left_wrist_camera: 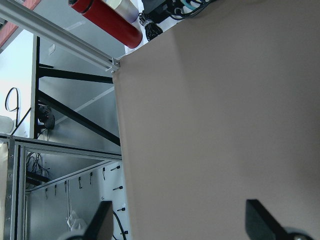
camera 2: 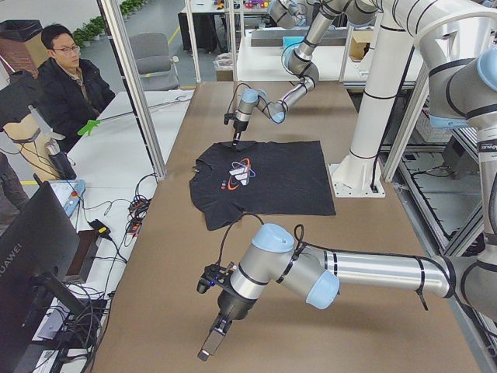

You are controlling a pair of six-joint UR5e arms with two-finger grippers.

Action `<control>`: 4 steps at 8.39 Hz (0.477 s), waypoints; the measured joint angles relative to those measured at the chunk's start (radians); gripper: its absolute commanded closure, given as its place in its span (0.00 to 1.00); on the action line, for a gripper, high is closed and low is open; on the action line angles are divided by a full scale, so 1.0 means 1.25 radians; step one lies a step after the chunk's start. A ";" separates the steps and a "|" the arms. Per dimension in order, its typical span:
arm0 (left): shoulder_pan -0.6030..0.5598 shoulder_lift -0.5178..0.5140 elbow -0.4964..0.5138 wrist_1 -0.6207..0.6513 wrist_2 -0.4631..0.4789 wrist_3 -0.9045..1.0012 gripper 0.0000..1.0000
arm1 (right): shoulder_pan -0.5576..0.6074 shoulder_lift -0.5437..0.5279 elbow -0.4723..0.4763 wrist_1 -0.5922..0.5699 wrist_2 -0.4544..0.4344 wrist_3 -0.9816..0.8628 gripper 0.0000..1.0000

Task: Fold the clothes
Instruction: 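Move the right gripper down to the shoulder of the black T-shirt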

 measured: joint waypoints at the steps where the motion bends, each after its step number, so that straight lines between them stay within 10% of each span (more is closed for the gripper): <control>1: 0.000 0.000 0.000 0.000 0.000 0.000 0.07 | -0.006 0.004 -0.006 0.000 -0.010 0.002 1.00; 2: 0.000 0.000 0.000 0.000 0.000 -0.001 0.07 | -0.012 0.006 -0.008 0.000 -0.015 0.003 0.92; 4: 0.004 -0.001 0.000 -0.001 -0.003 -0.002 0.07 | -0.020 0.007 -0.011 0.000 -0.022 0.004 0.06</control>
